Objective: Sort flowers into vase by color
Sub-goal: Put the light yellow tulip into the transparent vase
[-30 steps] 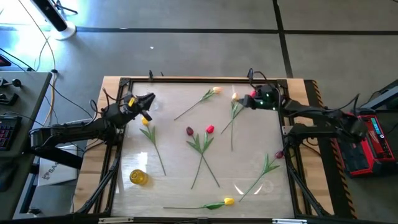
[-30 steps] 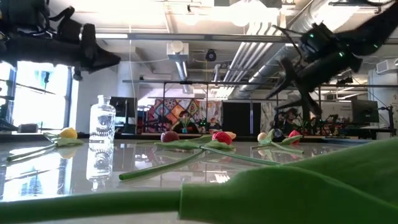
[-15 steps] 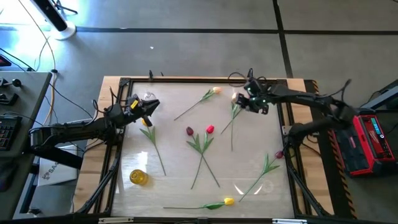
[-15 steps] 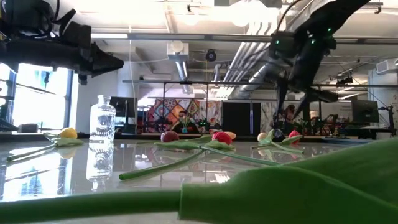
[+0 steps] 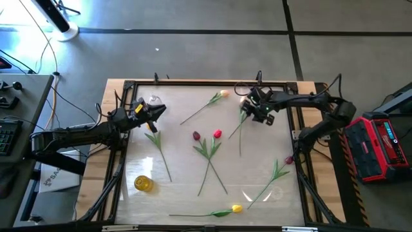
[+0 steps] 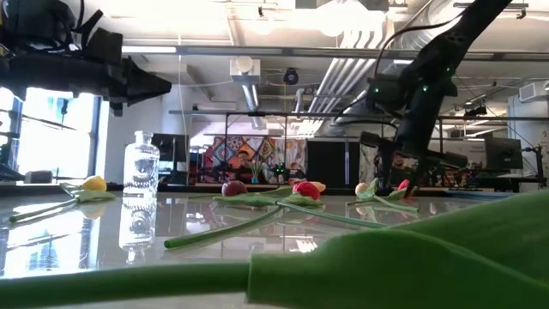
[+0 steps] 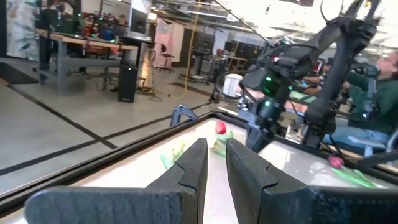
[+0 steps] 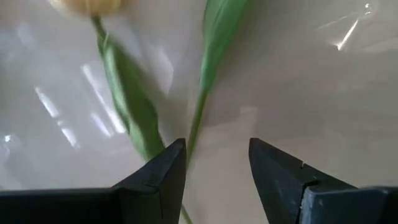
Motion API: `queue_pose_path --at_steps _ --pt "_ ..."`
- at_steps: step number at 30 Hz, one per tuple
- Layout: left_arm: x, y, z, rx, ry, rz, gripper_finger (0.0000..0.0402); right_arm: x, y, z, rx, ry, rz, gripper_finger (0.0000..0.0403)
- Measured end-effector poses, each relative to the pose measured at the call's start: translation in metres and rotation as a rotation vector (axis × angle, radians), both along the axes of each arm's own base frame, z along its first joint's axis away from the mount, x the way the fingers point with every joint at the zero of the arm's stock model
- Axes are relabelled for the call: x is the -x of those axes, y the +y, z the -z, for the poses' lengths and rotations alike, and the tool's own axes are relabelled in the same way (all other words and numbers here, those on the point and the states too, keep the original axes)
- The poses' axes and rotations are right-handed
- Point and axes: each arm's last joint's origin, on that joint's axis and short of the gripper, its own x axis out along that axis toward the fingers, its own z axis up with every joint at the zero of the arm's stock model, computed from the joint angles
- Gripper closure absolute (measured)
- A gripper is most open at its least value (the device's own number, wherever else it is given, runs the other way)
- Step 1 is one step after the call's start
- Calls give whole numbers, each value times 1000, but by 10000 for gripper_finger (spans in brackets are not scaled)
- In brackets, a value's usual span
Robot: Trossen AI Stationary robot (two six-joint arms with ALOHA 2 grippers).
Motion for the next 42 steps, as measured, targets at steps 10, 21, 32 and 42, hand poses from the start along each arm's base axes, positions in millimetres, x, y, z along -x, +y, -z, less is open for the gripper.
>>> queue_pose_path --at_steps 10,21,32,42 --pt "0 0 1 2 7 0 355 4 -18 6 119 55 125 238" --pt "0 0 1 -26 31 -6 355 -1 -24 17 91 127 61 238" --pt "0 0 9 3 107 3 355 -3 -19 13 53 93 39 238" --pt "0 -2 16 -4 189 58 355 -9 -11 13 77 103 31 238"
